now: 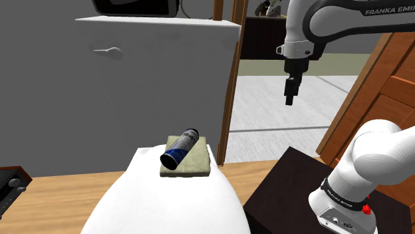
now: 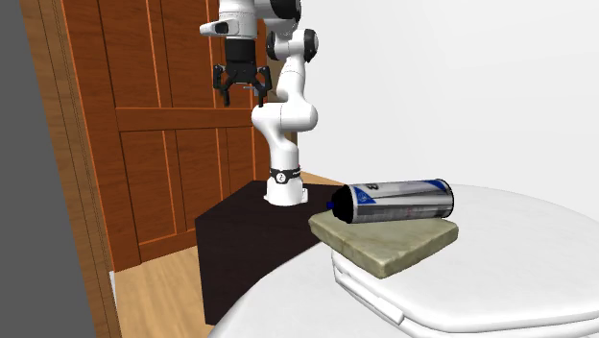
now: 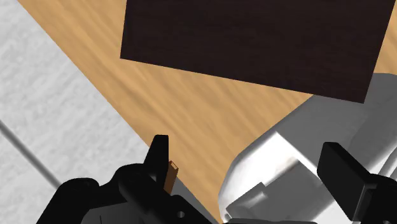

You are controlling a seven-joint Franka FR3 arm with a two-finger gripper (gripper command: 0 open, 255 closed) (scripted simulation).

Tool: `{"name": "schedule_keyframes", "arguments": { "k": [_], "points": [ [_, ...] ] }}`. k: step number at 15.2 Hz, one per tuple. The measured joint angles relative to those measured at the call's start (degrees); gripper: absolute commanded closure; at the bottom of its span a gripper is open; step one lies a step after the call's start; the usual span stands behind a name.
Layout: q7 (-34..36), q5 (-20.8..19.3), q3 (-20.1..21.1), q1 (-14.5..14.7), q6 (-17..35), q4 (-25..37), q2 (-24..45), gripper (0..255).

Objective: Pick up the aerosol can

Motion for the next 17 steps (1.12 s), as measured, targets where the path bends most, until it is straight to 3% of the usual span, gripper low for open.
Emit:
{"name": "schedule_keyframes", "arguments": {
  "k": [3,9,17],
  "points": [
    [3.16,1.71,1.45,0.07,1.06,-1.23,-0.54,0],
    [19.18,10.51,9.32,1.00,7.11,-5.57,-1.31,0],
    [40.22,20.06,20.52,1.11,19.17,-5.64,5.32,0]
  ]
}}
